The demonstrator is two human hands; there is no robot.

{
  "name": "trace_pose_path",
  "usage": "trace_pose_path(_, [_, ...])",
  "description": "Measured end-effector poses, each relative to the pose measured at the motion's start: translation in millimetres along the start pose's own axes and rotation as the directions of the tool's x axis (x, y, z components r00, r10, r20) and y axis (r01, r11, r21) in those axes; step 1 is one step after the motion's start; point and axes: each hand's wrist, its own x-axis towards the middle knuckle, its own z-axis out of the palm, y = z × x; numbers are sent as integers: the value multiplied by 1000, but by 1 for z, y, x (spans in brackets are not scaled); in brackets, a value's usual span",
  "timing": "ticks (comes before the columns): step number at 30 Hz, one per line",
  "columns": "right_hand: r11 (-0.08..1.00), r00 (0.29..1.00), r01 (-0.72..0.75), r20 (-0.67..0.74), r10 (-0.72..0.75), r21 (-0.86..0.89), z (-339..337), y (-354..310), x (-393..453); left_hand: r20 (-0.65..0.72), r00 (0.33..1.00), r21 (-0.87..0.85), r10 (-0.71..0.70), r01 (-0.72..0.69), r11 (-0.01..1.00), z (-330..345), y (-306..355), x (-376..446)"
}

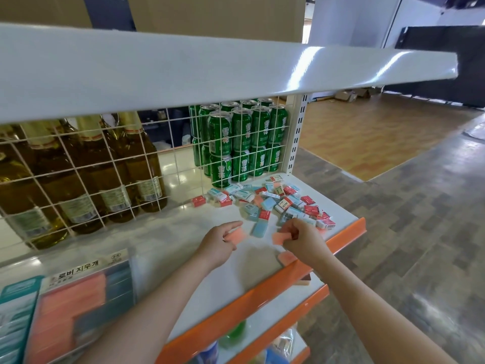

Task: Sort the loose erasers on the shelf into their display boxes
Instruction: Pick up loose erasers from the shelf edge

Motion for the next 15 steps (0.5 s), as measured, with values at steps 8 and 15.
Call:
trace_pose_path(8, [997, 997, 43, 71, -38, -61, 9, -15, -7, -18, 1000, 14, -19, 19, 1000, -11, -5, -12])
trace_pose_path(15, [990, 995, 79, 69, -72, -112, 15, -29, -13, -22, 999, 36, -37, 38, 999, -18, -8, -19])
